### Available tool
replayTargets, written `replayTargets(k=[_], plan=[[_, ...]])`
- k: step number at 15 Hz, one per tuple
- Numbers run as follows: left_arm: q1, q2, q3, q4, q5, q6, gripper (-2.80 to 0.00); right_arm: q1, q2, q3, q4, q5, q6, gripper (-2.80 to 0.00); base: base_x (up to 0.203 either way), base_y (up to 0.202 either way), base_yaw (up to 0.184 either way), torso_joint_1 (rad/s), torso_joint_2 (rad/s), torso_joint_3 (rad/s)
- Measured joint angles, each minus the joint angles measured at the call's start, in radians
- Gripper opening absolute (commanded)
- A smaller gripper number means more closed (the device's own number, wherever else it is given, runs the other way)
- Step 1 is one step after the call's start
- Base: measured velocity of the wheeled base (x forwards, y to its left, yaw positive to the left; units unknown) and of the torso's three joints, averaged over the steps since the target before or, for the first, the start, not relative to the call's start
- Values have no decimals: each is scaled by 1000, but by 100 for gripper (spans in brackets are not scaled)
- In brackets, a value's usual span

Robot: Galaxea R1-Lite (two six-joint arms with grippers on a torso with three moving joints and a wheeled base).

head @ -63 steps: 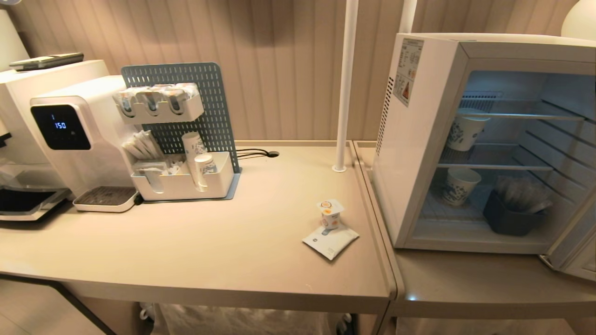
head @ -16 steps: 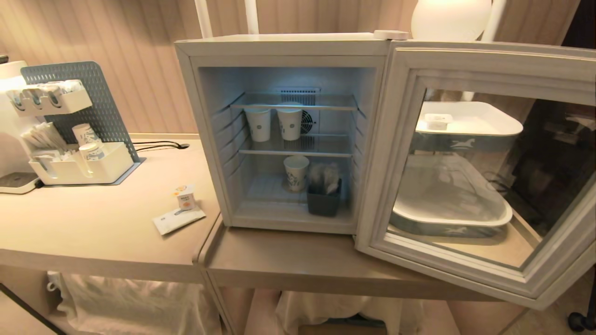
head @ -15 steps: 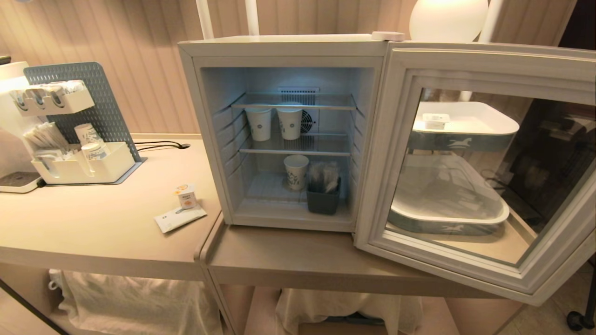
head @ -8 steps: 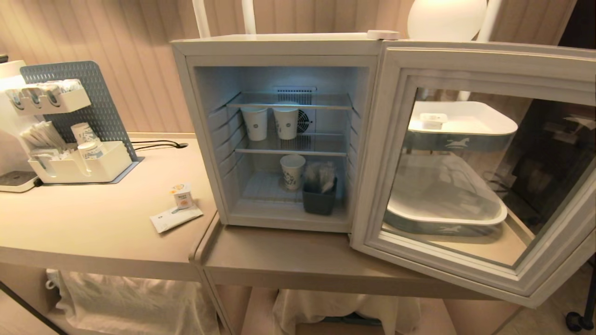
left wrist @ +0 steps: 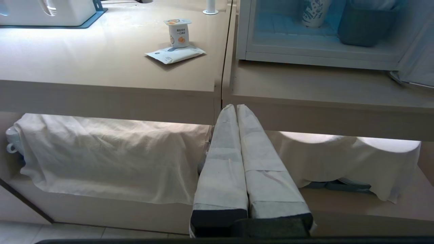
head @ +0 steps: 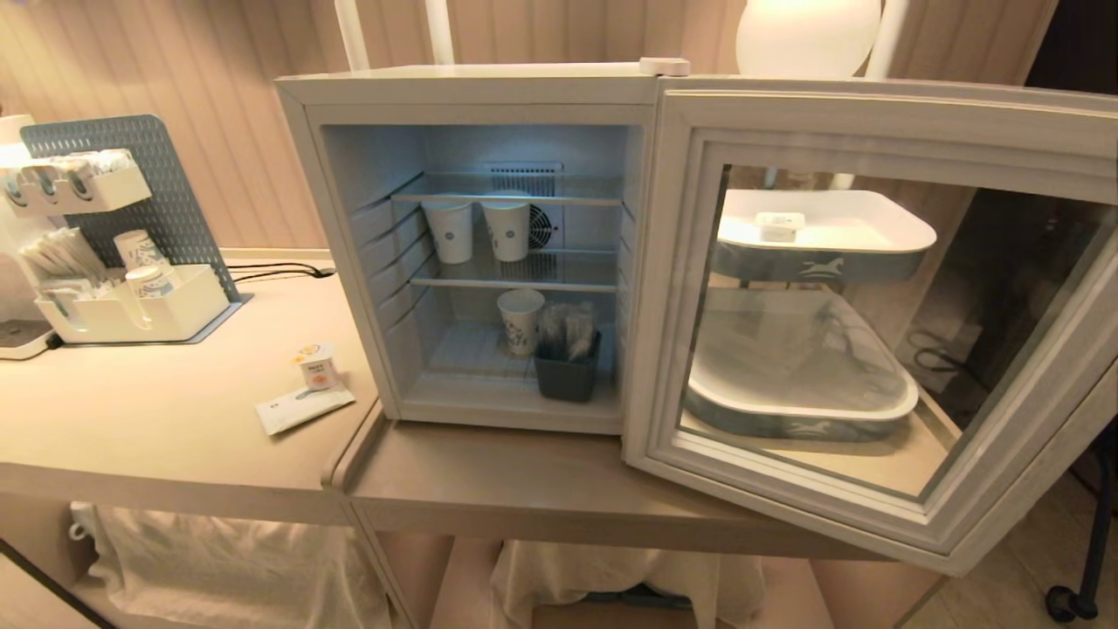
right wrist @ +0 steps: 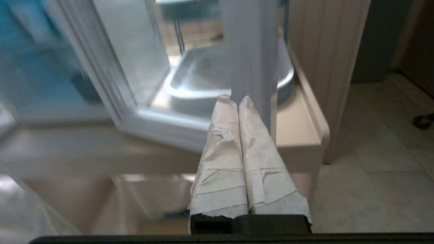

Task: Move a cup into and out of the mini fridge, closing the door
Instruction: Close the freezer door

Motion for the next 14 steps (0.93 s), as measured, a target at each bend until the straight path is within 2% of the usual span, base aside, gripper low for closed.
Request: replayTargets(k=[2, 5, 8, 11, 14], plan=[[1, 0, 0, 1, 0, -1, -280, 1, 152, -153, 20, -55, 90, -280, 0, 0, 0, 0, 0, 0], [0, 0, 0, 0, 0, -2, -280, -29, 536, -394, 25, -138, 218, -280, 0, 0, 0, 0, 0, 0], [0, 0, 0, 1, 0, -2, -280, -165, 949, -608, -45, -82, 299, -280, 0, 0, 0, 0, 0, 0], [0, 0, 0, 0, 0, -2, -280, -426, 1249, -733, -176, 146, 365, -280, 0, 0, 0, 0, 0, 0], [0, 0, 0, 1, 0, 0, -280, -602, 1324, -745, -243, 448, 413, -280, 0, 0, 0, 0, 0, 0]])
